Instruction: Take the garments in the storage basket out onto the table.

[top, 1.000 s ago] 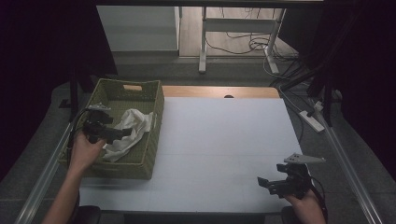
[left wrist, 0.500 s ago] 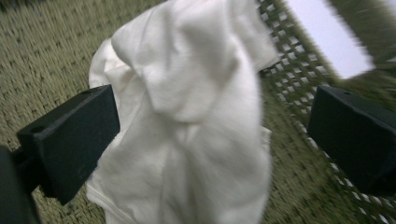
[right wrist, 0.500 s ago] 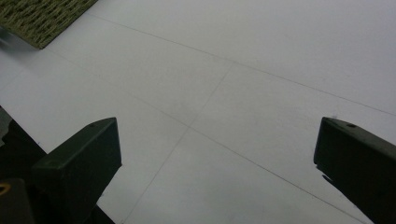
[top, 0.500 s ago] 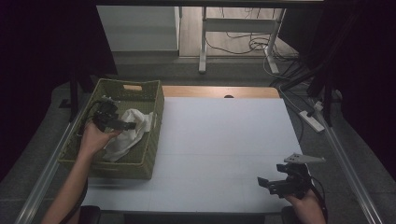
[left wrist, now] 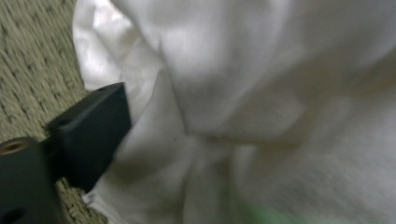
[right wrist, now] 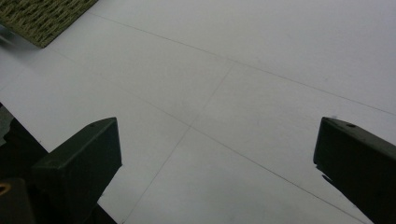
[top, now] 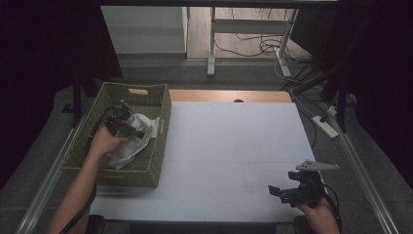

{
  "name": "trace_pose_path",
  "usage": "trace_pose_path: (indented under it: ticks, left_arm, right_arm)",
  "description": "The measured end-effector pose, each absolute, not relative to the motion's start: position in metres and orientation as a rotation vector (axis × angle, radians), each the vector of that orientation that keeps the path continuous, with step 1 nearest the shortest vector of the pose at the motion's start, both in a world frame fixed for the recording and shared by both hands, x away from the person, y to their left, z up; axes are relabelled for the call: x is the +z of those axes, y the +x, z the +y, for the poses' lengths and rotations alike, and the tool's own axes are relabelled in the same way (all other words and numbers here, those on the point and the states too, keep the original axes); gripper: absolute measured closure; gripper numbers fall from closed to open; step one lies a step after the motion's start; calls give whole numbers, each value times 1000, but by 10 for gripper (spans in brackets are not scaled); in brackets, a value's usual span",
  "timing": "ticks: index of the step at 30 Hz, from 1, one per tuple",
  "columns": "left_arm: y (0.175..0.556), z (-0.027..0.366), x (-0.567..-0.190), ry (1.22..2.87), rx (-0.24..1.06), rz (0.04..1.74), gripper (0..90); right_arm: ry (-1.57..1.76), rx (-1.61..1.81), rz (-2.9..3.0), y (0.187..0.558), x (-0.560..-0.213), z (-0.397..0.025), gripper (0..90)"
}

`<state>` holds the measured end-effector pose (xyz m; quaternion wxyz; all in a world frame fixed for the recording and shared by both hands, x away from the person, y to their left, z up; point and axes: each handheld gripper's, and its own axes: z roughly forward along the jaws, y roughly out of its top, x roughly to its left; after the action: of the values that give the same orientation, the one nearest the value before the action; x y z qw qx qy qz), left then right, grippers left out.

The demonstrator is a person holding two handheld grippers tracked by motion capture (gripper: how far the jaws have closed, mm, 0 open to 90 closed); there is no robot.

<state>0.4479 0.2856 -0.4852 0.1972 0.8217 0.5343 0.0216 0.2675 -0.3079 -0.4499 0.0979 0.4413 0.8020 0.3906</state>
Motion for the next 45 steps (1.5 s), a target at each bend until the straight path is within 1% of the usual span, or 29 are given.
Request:
trace_pose_path:
  ticks: [1,2,4,6,7,8,11,14,17,25,28,34,45]
  left_arm:
    - [448,286,-486,2304,50,1502,169]
    - [447,286,-485,2313,52,1509,256]
    - [447,287,-486,2324,46,1530,510]
    - [446,288,-485,2306,22,1538,686]
    - [446,289,-484,2289,20,1542,743]
    - [445,290,-482,2279,23,1540,770]
    - [442,293,-475,2225,34,1545,793]
    - [441,298,-468,2127,-32,1530,799]
    - [438,299,-461,2043,-52,1548,799]
    - [425,298,-433,2002,88,1393,798]
    - [420,296,-419,1978,116,1356,798]
    - [414,293,-394,1917,124,1279,798]
    - [411,275,-353,1864,117,1153,798]
  right_arm:
    - [1306,1156,2374,268,-450,-308,11]
    - [1306,1157,2374,268,-450,-308,11]
    - [1307,1159,2374,268,-450,-308,11]
    - [1306,1158,2375,268,-450,-308,12]
    - [1305,1158,2375,268,-450,-308,11]
    - [1307,1160,2374,268,-450,-308,11]
    - [1308,1160,2373,268,-450,-308,11]
    - [1310,1158,2377,268,-450,-308,11]
    - [1313,1157,2376,268,-450,-308,11]
    - [1317,1157,2375,268,-450,-308,11]
    - [1318,1156,2379,269,-450,-308,11]
    - [1316,1154,2377,268,-450,-308,11]
    - [1317,1154,2383,269,-450,-308,12]
